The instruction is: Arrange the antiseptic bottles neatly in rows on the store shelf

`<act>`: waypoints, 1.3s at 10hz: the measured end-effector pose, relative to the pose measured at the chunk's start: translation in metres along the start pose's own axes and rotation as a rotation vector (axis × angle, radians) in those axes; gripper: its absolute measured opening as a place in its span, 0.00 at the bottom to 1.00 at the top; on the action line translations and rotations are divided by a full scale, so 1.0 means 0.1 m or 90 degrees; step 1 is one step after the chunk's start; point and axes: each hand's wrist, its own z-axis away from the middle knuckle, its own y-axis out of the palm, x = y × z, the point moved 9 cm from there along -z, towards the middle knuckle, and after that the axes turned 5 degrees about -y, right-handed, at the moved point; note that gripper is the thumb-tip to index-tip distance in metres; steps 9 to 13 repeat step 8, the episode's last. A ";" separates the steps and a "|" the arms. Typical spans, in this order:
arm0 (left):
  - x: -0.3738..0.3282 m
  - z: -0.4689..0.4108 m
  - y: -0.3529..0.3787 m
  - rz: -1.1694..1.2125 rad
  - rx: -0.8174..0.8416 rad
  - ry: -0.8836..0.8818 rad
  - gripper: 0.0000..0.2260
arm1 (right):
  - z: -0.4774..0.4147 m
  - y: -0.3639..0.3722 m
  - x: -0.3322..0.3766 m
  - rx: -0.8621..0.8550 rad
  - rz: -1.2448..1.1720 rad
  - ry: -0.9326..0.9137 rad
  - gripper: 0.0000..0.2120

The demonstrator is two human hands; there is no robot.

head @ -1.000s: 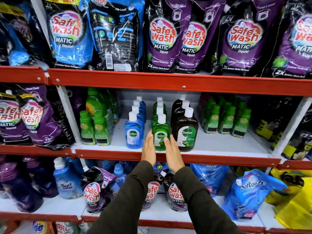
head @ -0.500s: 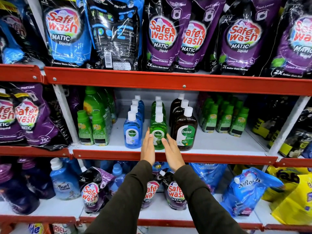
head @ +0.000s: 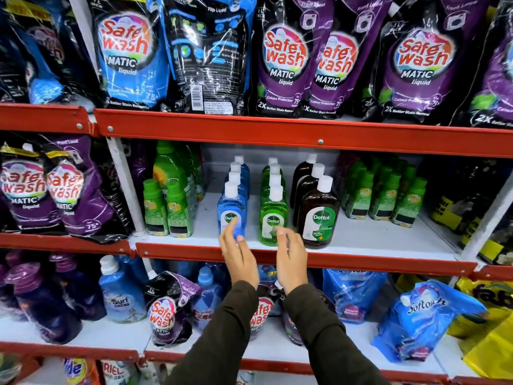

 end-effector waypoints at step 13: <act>0.26 -0.72 -0.05 0.079 0.261 -0.199 0.23 | 0.01 1.04 0.10 0.188 -0.075 0.123 0.30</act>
